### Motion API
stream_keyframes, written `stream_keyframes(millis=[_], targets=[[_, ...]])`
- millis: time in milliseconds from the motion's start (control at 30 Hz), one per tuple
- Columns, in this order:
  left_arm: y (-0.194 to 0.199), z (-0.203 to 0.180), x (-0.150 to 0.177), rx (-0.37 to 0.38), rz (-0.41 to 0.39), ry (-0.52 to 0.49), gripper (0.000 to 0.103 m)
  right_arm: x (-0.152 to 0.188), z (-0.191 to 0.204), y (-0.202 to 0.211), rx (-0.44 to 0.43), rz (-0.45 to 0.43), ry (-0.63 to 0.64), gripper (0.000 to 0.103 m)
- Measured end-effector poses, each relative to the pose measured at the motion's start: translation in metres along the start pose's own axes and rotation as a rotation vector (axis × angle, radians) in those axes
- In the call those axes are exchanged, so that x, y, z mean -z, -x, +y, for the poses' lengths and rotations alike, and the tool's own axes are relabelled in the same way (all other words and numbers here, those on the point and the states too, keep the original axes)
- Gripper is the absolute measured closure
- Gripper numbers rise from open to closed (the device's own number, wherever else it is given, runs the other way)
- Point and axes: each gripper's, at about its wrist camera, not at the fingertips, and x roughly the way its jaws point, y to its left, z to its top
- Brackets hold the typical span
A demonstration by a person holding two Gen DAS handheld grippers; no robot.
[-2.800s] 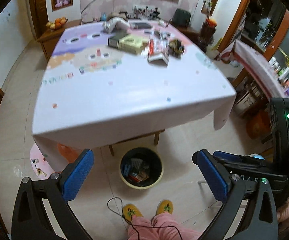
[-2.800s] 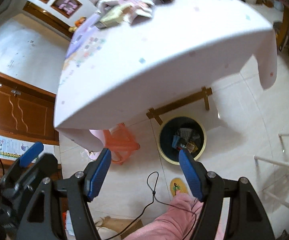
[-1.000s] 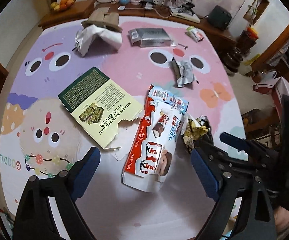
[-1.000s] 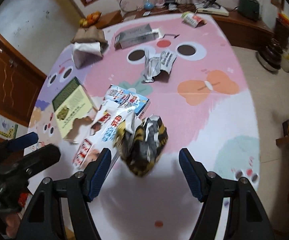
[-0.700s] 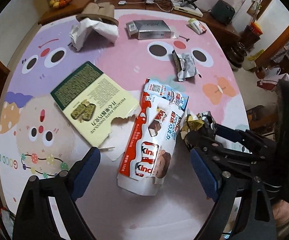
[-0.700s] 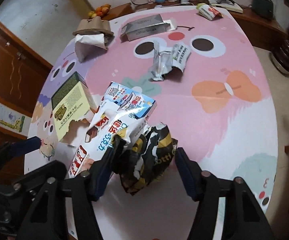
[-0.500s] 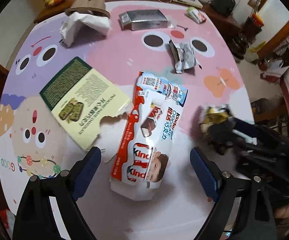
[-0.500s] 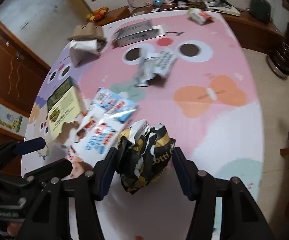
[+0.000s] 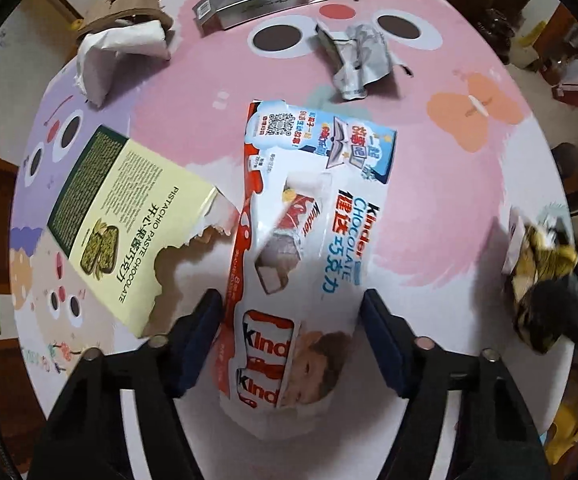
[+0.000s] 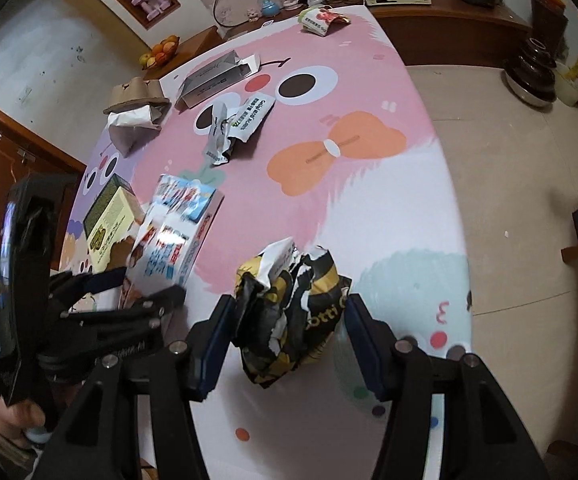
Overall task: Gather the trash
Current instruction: 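Grasp the white Kinder chocolate box with the left gripper while the right gripper holds the wrapper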
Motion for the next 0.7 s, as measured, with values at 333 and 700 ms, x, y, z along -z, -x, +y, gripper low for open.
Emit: stream_keyframes(millis=[333,700], targets=[[0.037,-0.005,0.018,0.072,-0.077,-0.028,0.066,0.026,0.001,0.016,-0.036,-0.022,-0.065,0.048],[0.12,0.014,0.071,0.174,-0.228,-0.128,0.066,0.063,0.033,0.056,-0.026,-0.131,-0.116,0.048]])
